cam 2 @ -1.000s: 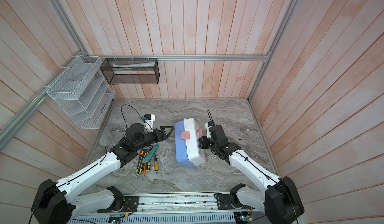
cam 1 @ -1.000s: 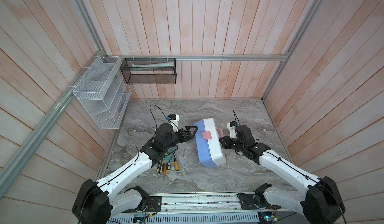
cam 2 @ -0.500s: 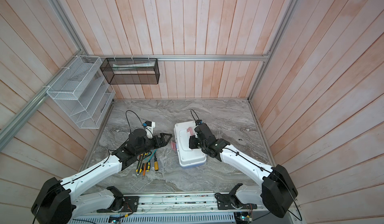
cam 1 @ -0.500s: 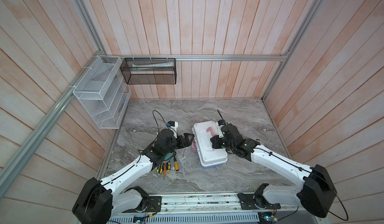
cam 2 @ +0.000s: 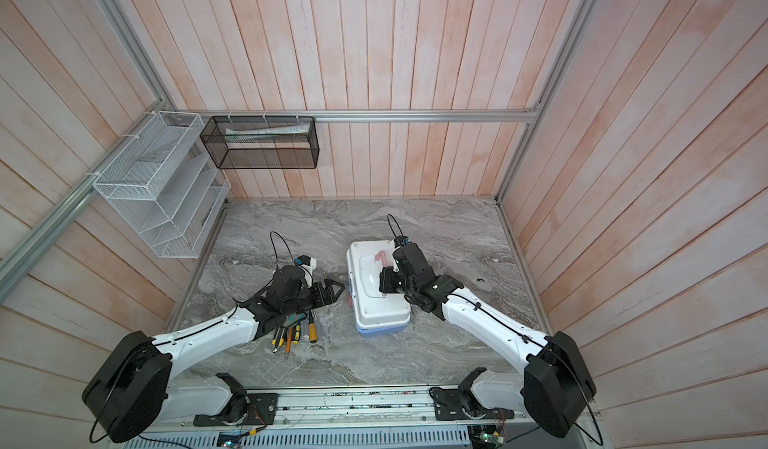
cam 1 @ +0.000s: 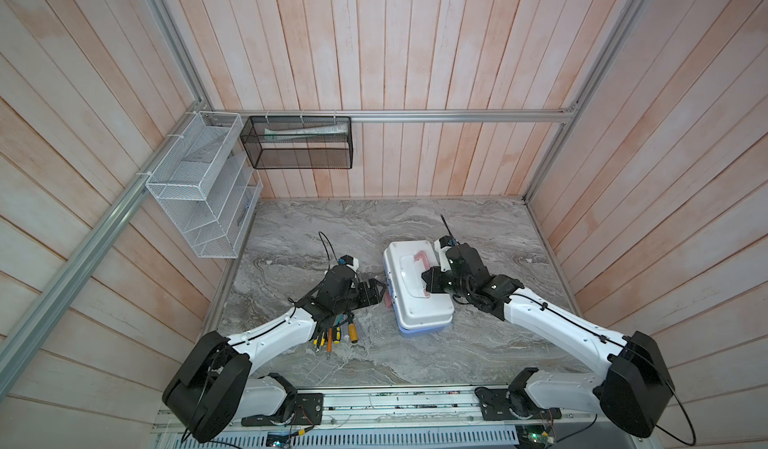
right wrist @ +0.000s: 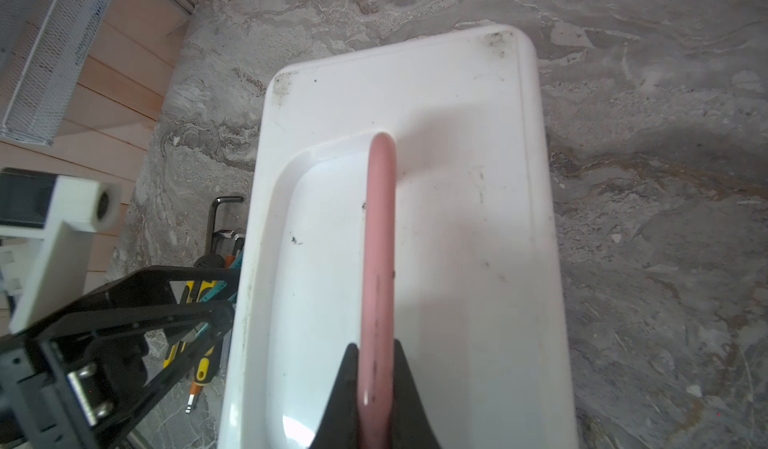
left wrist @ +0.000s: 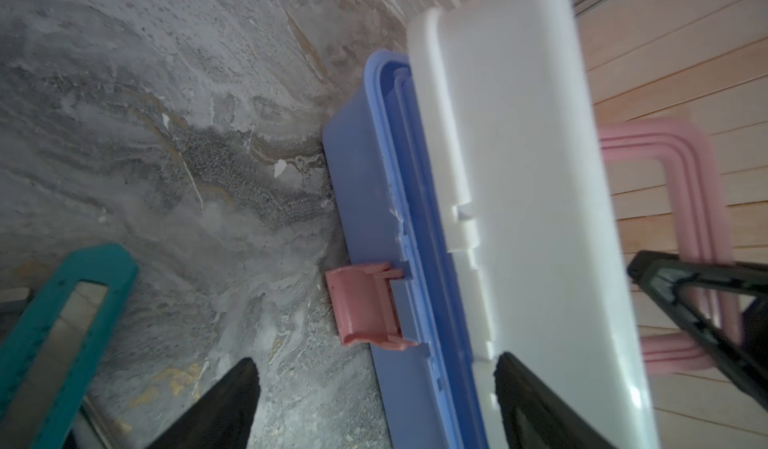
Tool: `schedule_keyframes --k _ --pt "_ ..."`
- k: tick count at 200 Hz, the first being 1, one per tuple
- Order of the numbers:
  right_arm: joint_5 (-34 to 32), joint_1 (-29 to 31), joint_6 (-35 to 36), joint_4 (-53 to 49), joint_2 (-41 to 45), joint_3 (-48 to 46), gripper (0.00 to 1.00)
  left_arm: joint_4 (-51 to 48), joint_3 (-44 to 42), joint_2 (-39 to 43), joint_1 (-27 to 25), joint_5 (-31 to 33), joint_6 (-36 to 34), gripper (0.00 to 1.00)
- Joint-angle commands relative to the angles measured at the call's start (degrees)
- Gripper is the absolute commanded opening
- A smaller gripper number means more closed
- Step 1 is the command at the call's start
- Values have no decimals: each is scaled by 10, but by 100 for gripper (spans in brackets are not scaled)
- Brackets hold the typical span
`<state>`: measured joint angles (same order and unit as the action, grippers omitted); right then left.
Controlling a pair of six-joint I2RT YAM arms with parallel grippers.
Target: Pack the tool kit
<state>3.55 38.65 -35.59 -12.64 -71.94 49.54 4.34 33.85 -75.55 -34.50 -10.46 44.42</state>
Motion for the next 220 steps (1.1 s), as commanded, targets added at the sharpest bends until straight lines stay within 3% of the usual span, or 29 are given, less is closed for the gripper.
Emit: schedule_keyframes --k 1,49,220 --pt "38 -11 -17 55 24 -2 0 23 -4 -15 3 -6 1 90" --pt "85 -45 -31 78 47 -26 0 28 5 -44 3 -4 -5 89" --pt "103 -63 -31 100 69 -54 0 28 42 -111 1 -18 -16 88"
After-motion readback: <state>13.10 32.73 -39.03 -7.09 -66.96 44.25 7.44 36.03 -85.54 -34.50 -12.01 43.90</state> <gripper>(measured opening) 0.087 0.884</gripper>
